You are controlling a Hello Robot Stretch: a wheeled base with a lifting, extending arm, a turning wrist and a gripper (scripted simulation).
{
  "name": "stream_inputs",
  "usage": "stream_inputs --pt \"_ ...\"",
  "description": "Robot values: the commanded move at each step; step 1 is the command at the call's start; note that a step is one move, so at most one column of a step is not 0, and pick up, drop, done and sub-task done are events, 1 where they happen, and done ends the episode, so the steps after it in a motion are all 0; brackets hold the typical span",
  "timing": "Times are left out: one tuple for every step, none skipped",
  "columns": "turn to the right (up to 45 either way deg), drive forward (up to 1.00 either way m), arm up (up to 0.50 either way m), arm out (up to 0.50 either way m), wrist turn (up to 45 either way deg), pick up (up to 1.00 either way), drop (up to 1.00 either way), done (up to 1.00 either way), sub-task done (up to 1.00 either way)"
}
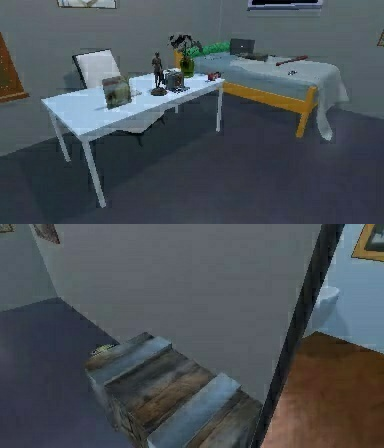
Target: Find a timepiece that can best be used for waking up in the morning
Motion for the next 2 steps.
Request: stream_inputs --pt "0.0 1.00 0.00 0.00 0.0 0.00 0.00 0.00 0.00" --pt "12.0 0.00 0.00 0.00 0.0 0.00 0.00 0.00 0.00"
